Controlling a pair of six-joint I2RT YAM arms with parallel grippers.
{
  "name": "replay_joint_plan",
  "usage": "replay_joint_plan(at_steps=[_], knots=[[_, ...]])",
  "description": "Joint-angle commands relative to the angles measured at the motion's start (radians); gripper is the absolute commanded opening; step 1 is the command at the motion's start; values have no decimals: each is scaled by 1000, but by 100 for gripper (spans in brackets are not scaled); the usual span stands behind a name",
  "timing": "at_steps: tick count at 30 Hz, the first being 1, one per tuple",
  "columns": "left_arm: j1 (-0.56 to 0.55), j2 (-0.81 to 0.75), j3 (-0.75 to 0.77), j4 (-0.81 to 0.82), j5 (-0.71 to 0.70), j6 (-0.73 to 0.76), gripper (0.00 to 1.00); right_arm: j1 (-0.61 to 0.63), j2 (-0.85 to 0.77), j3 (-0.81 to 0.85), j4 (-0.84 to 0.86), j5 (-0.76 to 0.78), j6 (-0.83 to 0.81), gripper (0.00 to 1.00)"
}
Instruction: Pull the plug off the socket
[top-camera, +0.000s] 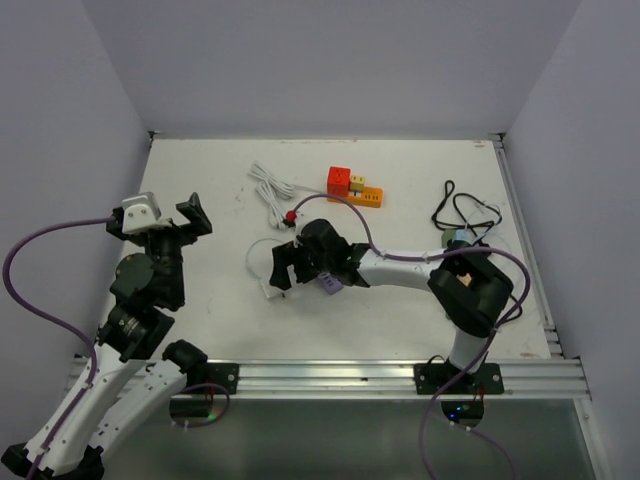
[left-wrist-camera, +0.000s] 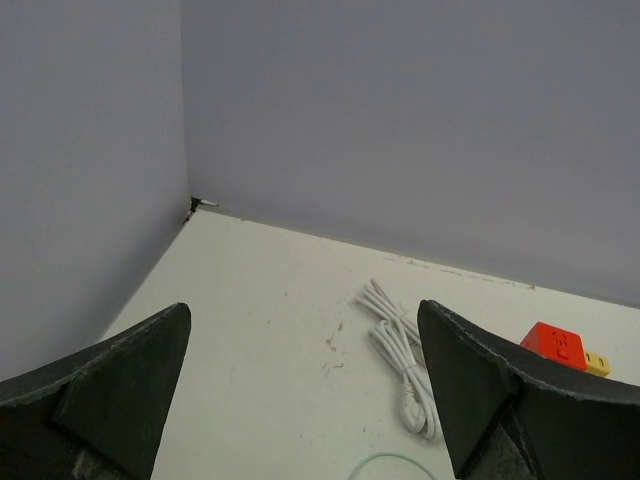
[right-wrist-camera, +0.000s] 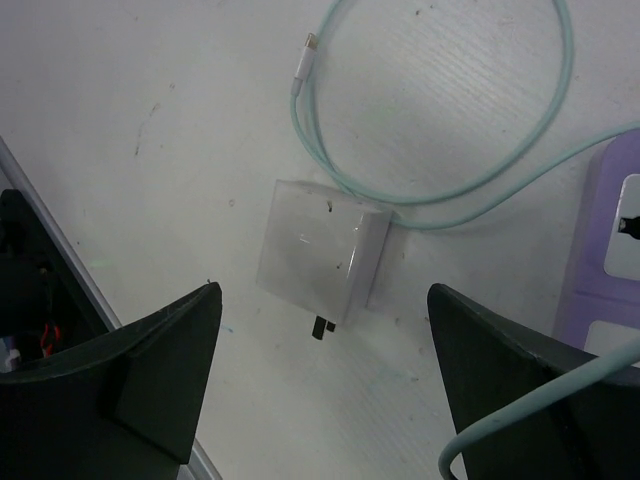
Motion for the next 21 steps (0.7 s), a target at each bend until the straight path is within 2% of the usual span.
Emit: replay_joint_plan(at_steps=[1,3,5,7,12,16,21], knots=[[7,-3,18,-4,11,1,100,3,-76,39,-35,2,3,88],[5,-1,19,-4,12,3,100,3,-98,37,-67,42,-9,85],[5,-1,18,-4,15,3,100,2,-144,27,-111,66,-18,77],[5,-1,18,-4,15,3,100,2,-183,13,-153,98,-24,74],[5,2,21,-6,18,-2,100,-6,-302,-7,-243,157,-52,75],[7,0,19,-7,18,0,100,-24,-314,31,-398,226,-110,79],[5,3,21,-7,23,-2,100,-34,-312,34,-476,365,-129,79]])
